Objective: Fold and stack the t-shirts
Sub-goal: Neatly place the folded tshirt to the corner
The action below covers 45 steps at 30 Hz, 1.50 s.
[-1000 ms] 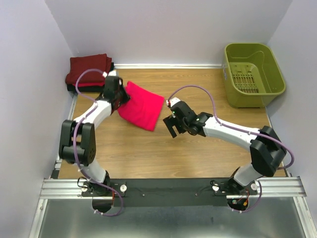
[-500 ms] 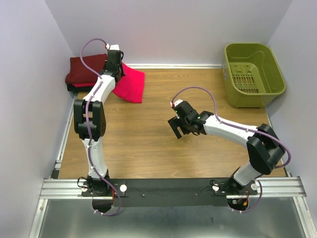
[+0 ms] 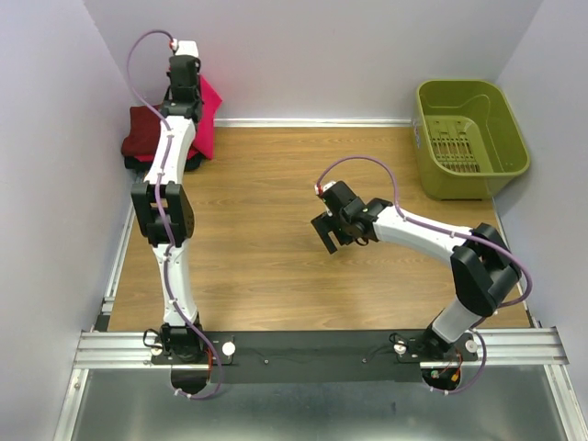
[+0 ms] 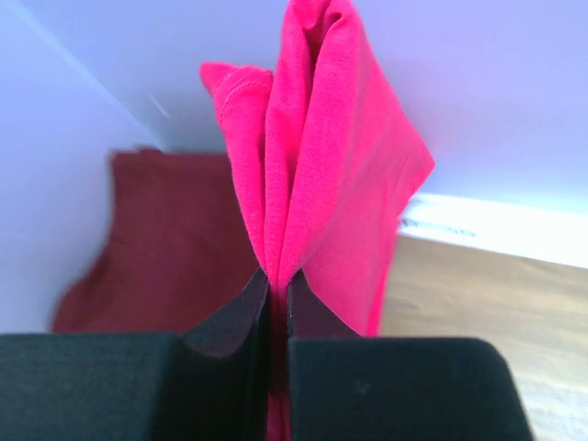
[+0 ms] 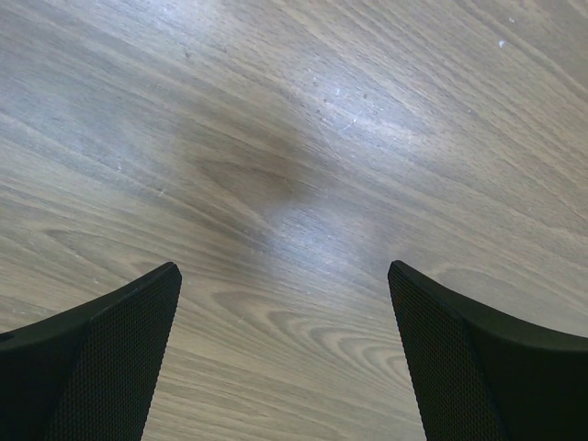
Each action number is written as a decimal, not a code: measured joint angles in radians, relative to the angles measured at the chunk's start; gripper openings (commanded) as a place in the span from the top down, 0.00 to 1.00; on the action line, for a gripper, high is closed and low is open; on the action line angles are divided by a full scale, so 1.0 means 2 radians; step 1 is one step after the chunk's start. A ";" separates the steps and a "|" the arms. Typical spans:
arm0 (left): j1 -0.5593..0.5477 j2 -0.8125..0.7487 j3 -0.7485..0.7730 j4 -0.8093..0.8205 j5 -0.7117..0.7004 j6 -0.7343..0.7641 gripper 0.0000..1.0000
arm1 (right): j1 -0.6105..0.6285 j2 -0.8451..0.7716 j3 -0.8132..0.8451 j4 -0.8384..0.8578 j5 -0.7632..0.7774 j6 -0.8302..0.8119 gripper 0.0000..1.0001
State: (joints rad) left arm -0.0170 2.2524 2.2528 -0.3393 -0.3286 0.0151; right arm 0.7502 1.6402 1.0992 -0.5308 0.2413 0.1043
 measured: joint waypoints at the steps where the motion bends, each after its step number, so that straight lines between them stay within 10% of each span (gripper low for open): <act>1: 0.005 0.000 0.007 0.000 0.002 0.002 1.00 | -0.001 0.001 0.004 -0.004 0.000 0.000 0.00; 38: 0.123 0.131 0.048 0.143 -0.062 0.150 1.00 | -0.003 0.074 0.078 -0.087 0.000 0.013 0.01; 43: 0.122 0.140 0.048 0.173 -0.085 0.171 0.95 | -0.003 0.077 0.086 -0.093 0.000 0.014 0.01; 45: 0.122 0.143 0.048 0.183 -0.092 0.179 0.75 | -0.003 0.078 0.088 -0.095 0.000 0.014 0.01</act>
State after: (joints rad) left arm 0.2276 2.5385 2.3493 0.0277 -0.5133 0.3740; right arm 0.7441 1.7954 1.2758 -0.7216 0.2413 0.1314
